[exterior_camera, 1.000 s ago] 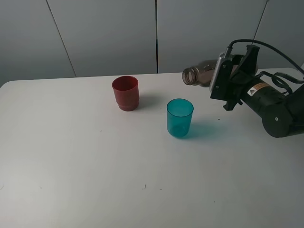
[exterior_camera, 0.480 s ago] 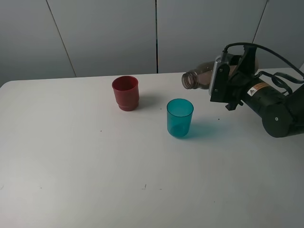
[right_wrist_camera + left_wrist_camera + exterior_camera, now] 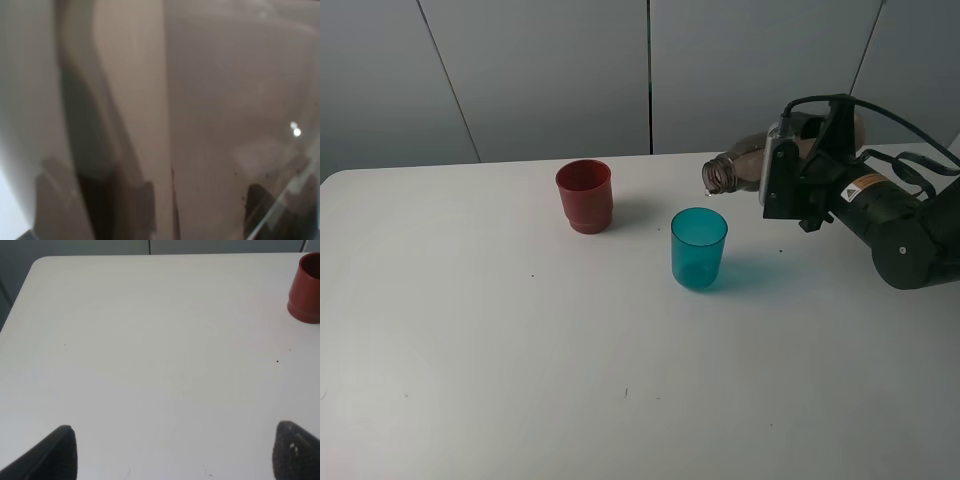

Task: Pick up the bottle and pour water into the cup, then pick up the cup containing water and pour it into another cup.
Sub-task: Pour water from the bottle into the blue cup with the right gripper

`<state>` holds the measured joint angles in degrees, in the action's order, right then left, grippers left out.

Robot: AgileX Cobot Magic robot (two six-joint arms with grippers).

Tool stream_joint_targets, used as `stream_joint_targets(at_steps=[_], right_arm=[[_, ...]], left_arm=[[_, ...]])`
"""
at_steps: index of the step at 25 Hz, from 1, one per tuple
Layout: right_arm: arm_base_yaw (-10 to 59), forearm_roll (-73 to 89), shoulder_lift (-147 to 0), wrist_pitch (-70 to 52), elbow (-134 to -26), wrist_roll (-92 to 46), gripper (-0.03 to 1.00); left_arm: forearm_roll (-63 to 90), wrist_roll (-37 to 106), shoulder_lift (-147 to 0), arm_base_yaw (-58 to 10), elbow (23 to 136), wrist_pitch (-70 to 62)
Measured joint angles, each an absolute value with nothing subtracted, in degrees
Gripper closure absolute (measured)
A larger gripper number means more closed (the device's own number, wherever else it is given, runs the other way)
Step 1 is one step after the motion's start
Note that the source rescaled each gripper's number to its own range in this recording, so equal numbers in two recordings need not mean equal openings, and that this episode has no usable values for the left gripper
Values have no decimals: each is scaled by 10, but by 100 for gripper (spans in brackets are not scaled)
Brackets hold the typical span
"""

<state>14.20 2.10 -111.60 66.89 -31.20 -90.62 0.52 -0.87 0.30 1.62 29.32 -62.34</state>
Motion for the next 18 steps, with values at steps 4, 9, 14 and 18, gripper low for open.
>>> stream_joint_targets(at_steps=[4, 9, 14, 18], right_arm=[[142, 20, -1116, 669, -312, -915, 92], [142, 17, -1116, 669, -312, -928, 92], [142, 14, -1116, 669, -312, -939, 92], [142, 12, -1116, 669, -312, -943, 92]], left_arm=[[5, -9, 3, 16, 293, -623], [5, -9, 3, 16, 293, -623], [5, -9, 3, 16, 293, -623], [5, -9, 3, 16, 293, -623]])
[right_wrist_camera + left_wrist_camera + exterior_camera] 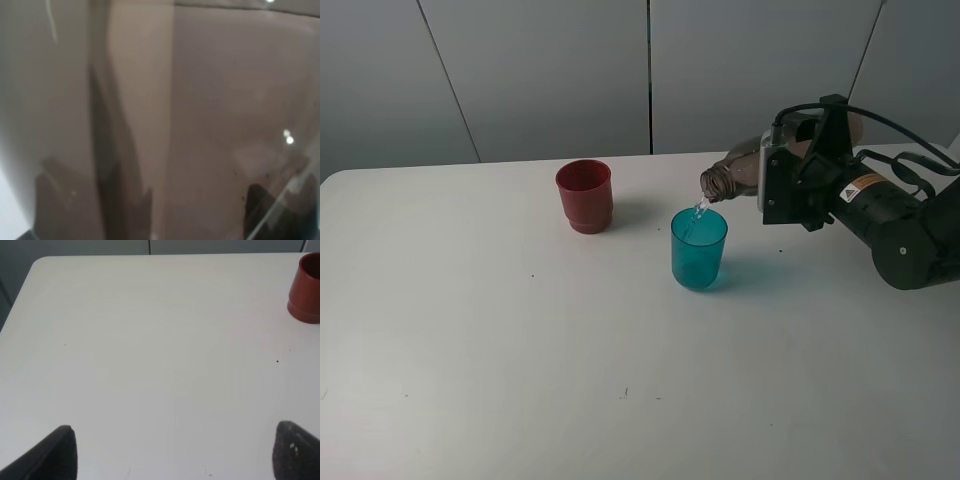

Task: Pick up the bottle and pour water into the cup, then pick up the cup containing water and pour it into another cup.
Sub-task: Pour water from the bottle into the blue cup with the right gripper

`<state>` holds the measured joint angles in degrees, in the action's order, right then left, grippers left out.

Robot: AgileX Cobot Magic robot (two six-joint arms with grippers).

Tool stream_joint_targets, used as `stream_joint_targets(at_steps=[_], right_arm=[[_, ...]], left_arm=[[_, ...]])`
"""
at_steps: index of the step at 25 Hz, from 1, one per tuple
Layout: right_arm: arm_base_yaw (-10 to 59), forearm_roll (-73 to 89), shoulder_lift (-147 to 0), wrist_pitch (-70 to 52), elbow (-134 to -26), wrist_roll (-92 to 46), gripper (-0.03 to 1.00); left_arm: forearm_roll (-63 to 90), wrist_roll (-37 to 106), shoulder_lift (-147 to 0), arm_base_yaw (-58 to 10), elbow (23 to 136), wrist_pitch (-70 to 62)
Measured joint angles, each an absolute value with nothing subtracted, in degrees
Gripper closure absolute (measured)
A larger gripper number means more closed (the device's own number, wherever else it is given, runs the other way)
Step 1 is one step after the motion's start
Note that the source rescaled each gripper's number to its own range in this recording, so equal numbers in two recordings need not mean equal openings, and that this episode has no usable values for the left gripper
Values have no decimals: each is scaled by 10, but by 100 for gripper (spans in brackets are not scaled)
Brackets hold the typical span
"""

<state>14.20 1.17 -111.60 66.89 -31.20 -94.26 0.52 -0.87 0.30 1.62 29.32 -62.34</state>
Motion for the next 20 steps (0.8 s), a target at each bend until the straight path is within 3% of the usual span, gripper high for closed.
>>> stream_joint_targets(at_steps=[20], right_arm=[[142, 11, -1115, 669, -312, -983, 92]], left_arm=[[5, -9, 3, 16, 293, -623]])
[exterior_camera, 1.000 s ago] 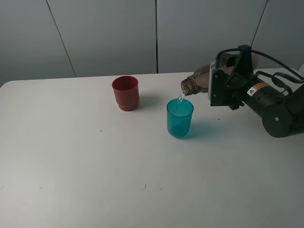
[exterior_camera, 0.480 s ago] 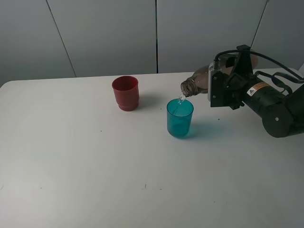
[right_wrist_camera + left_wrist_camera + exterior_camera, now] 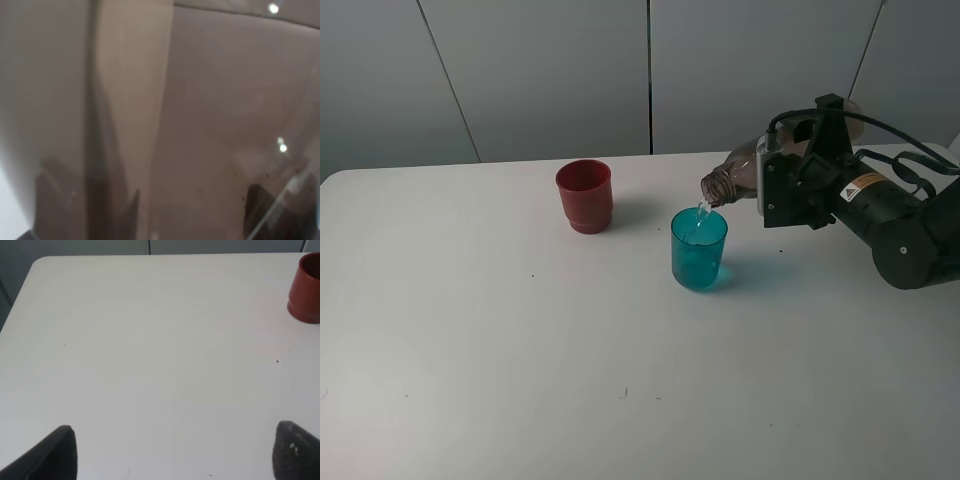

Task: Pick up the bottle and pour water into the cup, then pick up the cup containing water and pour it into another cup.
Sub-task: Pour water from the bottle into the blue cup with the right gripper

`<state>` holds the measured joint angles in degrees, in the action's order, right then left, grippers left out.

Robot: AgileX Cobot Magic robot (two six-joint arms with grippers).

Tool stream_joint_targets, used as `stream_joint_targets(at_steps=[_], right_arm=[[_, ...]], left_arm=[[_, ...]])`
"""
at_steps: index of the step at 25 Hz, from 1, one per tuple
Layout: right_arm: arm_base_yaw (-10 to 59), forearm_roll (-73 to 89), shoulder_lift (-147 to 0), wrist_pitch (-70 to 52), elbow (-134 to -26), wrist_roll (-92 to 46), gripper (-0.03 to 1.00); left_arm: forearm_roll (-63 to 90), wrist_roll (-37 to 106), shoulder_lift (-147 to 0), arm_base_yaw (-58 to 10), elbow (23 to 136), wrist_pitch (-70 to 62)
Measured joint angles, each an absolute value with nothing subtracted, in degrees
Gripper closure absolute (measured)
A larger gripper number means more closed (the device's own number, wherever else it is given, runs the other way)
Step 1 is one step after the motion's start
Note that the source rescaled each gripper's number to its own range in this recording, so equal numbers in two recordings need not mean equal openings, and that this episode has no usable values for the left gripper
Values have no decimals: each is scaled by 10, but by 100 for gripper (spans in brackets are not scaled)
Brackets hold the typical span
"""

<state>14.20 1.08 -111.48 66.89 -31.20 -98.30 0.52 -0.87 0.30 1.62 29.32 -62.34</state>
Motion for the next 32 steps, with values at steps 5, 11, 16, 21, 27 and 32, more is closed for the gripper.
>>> stream_joint_targets(at_steps=[5, 11, 16, 21, 27, 32], right_arm=[[142, 11, -1115, 671, -312, -992, 92], [142, 11, -1115, 674, -312, -1008, 92], [142, 11, -1115, 674, -312, -1016, 92], [142, 11, -1115, 676, -312, -1022, 92], [142, 11, -1115, 678, -312, -1041, 92], [142, 6, -1115, 681, -312, -1046, 92]], left_arm=[[5, -9, 3, 16, 293, -623], [5, -9, 3, 16, 293, -623], [5, -9, 3, 16, 293, -623], [5, -9, 3, 16, 293, -623], [5, -9, 3, 16, 293, -623], [5, -9, 3, 16, 293, -623]])
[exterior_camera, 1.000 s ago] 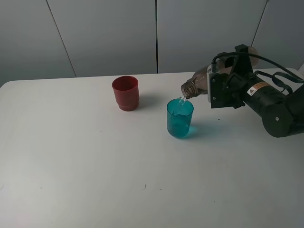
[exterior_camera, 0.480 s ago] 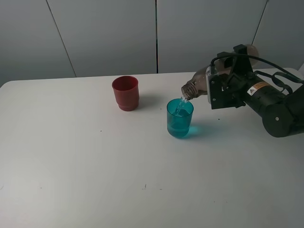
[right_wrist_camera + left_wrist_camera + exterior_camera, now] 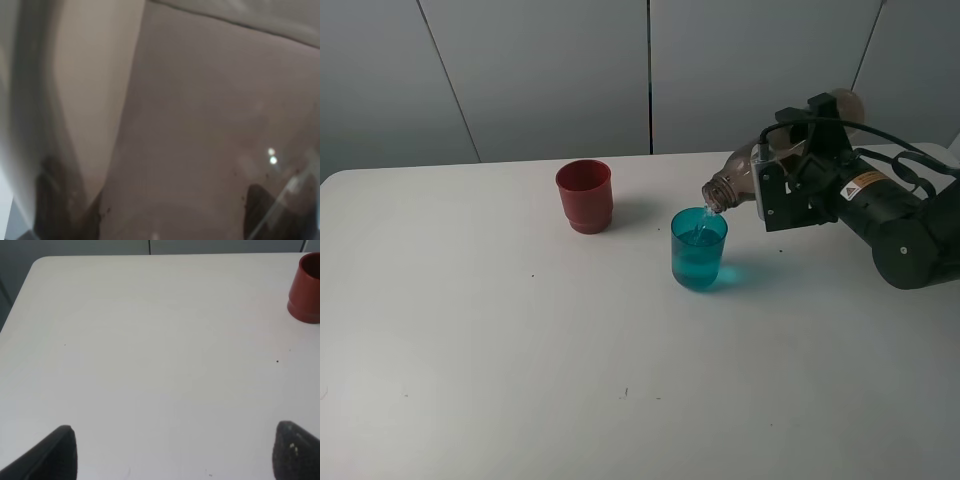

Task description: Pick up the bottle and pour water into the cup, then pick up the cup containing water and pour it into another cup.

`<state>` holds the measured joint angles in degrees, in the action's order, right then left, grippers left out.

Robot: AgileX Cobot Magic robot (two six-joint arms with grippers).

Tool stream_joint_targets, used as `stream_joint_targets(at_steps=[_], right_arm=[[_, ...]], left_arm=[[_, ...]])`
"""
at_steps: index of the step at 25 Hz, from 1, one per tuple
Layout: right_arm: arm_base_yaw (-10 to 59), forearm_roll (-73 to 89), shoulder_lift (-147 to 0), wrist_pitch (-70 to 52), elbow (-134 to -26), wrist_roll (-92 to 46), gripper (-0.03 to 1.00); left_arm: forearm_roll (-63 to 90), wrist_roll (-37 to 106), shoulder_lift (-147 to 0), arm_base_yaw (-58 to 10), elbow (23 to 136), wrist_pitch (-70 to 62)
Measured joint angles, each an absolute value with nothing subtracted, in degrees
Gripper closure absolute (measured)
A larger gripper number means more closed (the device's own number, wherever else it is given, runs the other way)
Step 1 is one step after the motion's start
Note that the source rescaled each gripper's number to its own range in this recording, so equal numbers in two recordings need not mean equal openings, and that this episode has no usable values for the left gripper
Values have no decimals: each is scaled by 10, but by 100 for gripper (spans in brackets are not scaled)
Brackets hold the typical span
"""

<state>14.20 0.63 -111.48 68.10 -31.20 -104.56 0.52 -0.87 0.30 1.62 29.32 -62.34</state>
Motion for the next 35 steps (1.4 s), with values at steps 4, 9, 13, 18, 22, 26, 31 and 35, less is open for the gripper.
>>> stream_joint_targets(at_steps=[4, 9, 13, 18, 22, 26, 31, 35], right_arm=[[142, 6, -1115, 681, -312, -1050, 92], [142, 0, -1115, 681, -312, -1052, 92], [142, -8, -1115, 682, -312, -1055, 92], [142, -17, -1115, 682, -312, -1045, 92], [142, -22, -1115, 682, -312, -1026, 92], [142, -22, -1115, 682, -312, -993, 92], [142, -22, -1115, 682, -312, -918, 92], [142, -22, -1115, 682, -303, -832, 92]], left_arm=[[5, -9, 3, 16, 293, -623], [5, -9, 3, 16, 293, -623], [5, -8, 3, 16, 293, -623], [5, -8, 3, 16, 293, -623], [5, -8, 3, 16, 293, -623], [5, -8, 3, 16, 293, -623], [5, -9, 3, 16, 293, -623], [5, -9, 3, 16, 293, -623]])
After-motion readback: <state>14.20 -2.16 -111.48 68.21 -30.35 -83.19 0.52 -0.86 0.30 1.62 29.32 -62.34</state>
